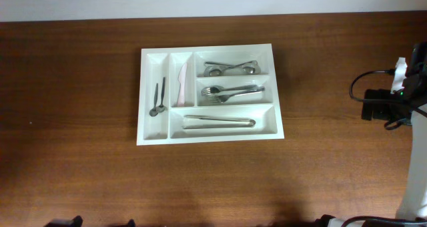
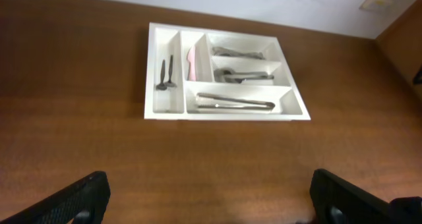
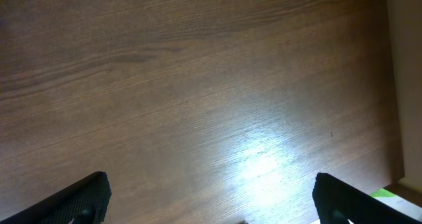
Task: Pack container
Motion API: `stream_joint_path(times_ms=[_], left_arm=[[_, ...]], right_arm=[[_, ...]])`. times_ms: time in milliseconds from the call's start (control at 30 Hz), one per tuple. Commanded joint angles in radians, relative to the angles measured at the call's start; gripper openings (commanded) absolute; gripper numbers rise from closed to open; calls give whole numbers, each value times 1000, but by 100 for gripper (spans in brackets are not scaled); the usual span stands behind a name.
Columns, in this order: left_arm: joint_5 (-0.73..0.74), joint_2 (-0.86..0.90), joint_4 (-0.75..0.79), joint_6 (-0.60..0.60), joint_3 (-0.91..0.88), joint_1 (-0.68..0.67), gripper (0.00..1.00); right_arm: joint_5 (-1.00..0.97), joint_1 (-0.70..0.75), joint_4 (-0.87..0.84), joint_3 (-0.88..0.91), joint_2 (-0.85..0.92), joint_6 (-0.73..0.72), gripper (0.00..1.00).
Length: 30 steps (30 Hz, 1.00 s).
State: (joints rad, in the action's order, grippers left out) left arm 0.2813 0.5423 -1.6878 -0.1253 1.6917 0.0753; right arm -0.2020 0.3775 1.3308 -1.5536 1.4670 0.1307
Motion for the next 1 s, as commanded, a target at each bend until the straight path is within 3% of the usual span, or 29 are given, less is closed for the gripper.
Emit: stream_joint_path(times_ms=[0, 133, 267, 400, 967], left_arm=[[35, -26, 1, -9, 2, 2, 99], [49, -27, 1, 0, -5, 2, 99], [71, -27, 1, 129, -50, 5, 99], [75, -28, 9, 182, -111, 20, 99], [90, -94, 296, 356, -305, 31, 99]], right_arm=[[-16, 3, 0, 0, -19, -9, 99], [-16, 3, 0, 0, -19, -8, 99], [-16, 3, 0, 0, -19, -9, 99], [-16, 3, 0, 0, -19, -9, 99], [-16, 3, 0, 0, -19, -8, 99]])
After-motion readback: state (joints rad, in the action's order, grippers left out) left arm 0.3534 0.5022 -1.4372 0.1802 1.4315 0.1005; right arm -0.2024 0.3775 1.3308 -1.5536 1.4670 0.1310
